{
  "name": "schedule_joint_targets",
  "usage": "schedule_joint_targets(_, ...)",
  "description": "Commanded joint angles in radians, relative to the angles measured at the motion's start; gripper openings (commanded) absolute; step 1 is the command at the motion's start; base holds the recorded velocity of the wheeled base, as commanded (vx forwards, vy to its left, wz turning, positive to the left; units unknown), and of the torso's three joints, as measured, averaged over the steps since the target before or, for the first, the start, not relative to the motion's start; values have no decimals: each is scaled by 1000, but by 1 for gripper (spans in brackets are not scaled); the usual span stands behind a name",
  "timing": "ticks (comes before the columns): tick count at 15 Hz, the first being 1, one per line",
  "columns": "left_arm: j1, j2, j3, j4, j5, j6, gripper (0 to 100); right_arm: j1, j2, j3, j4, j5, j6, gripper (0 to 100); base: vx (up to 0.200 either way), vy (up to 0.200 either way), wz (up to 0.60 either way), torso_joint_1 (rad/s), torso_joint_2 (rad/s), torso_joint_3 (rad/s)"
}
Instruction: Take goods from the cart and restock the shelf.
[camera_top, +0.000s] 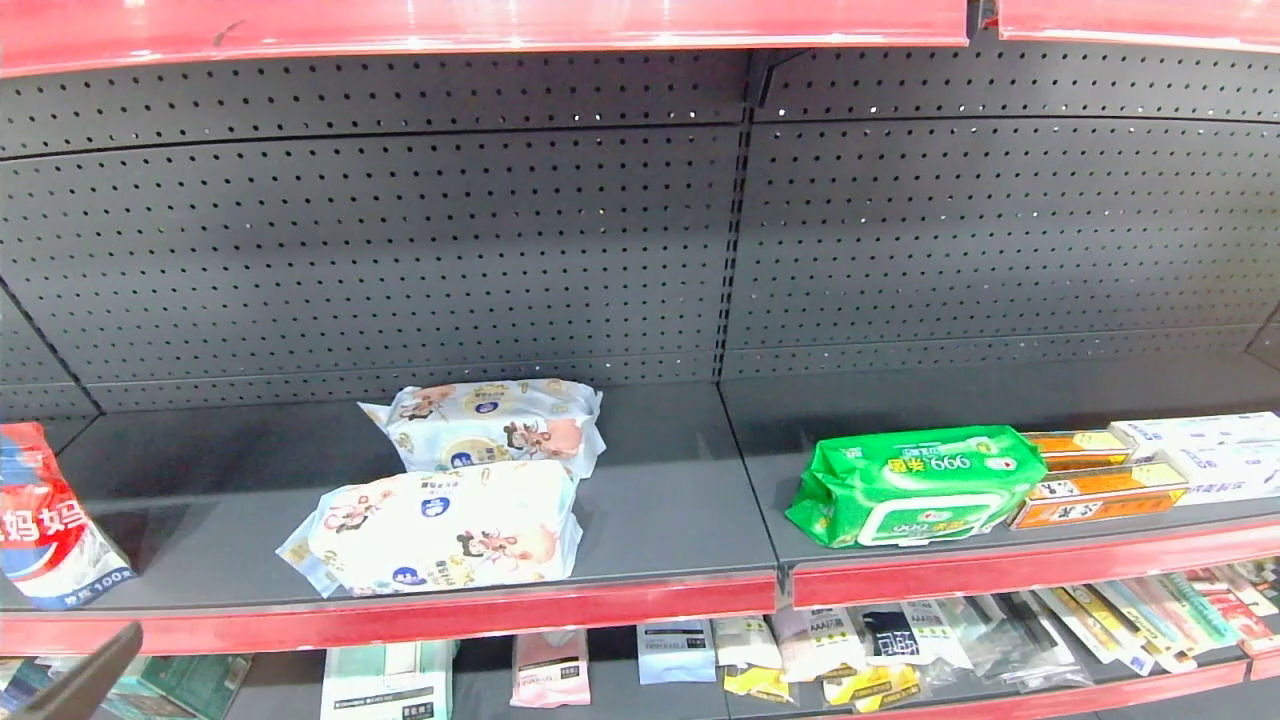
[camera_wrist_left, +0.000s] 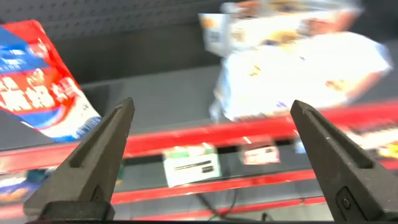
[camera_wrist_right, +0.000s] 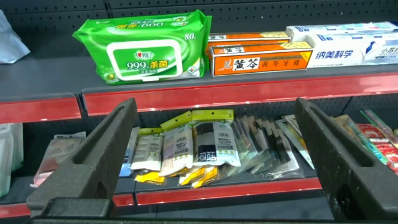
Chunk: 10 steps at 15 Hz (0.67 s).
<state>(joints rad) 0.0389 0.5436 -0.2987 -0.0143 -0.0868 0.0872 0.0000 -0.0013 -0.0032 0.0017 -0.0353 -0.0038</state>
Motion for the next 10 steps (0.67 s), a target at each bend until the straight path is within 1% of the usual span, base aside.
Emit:
schedule_joint_targets(1, -11, -435, 162, 120, -73, -1, 100, 0, 1, 0, 0, 0, -1, 100, 0, 0, 0, 0, 0, 0)
schedule_joint_targets(2, -25, -537, 220, 125, -74, -1, 100, 0, 1, 0, 0, 0, -1, 100, 0, 0, 0, 0, 0, 0)
schedule_joint_targets(4, -34, -544, 227, 120, -50, -11, 100, 0, 1, 0, 0, 2, -2, 100, 0, 0, 0, 0, 0, 0)
schedule_joint_targets(5, -34, -544, 227, 119, -4, -30, 100, 0, 1, 0, 0, 3, -5, 100, 0, 0, 0, 0, 0, 0)
schedule_joint_targets(7, -34, -544, 227, 119, 9, -35, 100, 0, 1, 0, 0, 2, -7, 100, 0, 0, 0, 0, 0, 0)
schedule_joint_targets(10, -34, -544, 227, 119, 4, -29, 100, 0, 1, 0, 0, 2, -7, 100, 0, 0, 600, -2, 1, 4)
